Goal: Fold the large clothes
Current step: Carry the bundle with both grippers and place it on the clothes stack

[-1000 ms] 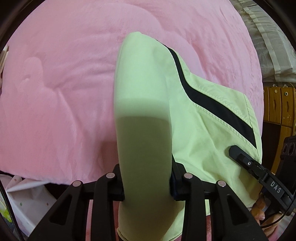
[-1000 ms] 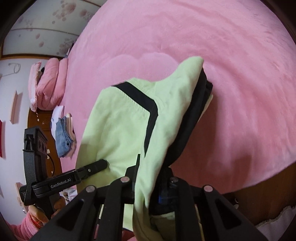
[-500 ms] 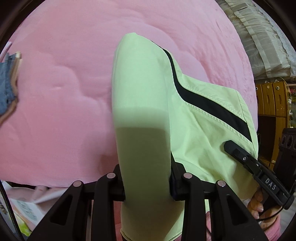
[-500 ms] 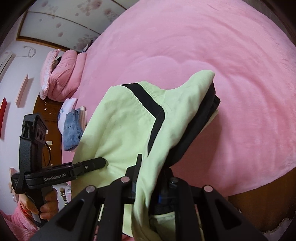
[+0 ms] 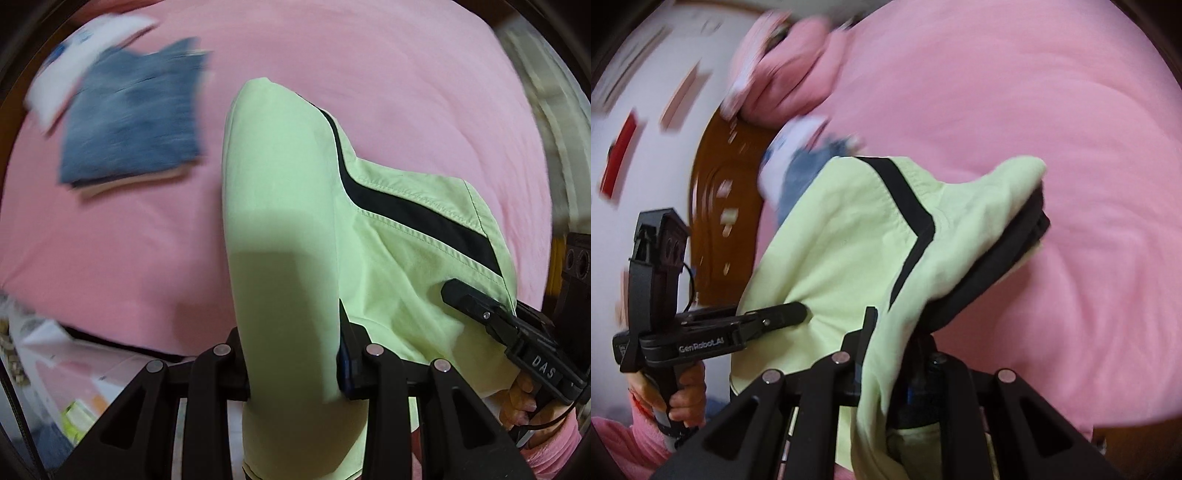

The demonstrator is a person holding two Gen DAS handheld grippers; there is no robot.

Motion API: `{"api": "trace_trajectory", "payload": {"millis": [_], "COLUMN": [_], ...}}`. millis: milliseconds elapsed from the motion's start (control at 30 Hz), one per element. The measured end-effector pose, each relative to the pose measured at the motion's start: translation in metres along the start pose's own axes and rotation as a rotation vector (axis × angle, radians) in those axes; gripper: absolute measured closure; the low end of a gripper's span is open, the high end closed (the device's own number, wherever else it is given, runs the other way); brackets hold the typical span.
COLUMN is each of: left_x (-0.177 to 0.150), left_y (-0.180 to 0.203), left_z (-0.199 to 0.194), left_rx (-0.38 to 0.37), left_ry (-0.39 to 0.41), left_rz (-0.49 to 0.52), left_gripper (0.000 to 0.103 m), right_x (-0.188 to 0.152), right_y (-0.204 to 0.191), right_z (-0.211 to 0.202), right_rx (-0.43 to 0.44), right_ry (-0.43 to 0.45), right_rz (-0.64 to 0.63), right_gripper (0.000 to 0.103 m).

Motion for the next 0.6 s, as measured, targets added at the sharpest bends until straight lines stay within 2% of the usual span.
{"api": "trace_trajectory", "payload": {"millis": [133, 267, 367, 533, 600], "left_x": [0.04, 0.088, 0.124, 0.178, 0.196], "left_y": [-0.074, -0.13, -0.158, -0.192, -0.201], "left_z": [-0.036, -0.082, -0.118, -0.174, -0.191], "left_rx": [0.056, 0.112, 0.155, 0.229, 0.254], "left_ry": [0.054, 0.145, 0.222, 0.378, 0.446], "left_rz": [-0.086, -0.1, -0.086, -0.021, 0.017], "left_gripper": [0.072, 0.072, 0.072, 0.072, 0.072], "right_x": [0.048, 0.096, 0.137, 0.195, 0.211], "right_y": [-0.075, -0.141, -0.183, -0.25, -0.263], "right_z": [0.054, 0.086, 0.099, 0.109, 0.106], "right_rx": [0.046, 0.089, 0.11, 0.099, 0.091], "right_ry": [-0.038, -0.002, 0.049, 0.157, 0.197], "right_rz": [-0.15, -0.247, -0.305, -0.427, -0.46], "right_gripper": [0.092, 0.092, 0.092, 0.092, 0.092]}}
Point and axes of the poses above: each gripper's, at about its wrist camera, not at the fingertips, and z roughly the way its jaws point, y to its right, x to its top, the point moved 10 cm from there along z, roughly the way its jaws point, and after that the axes turned 5 degrees about -z, right-handed, at the moved point
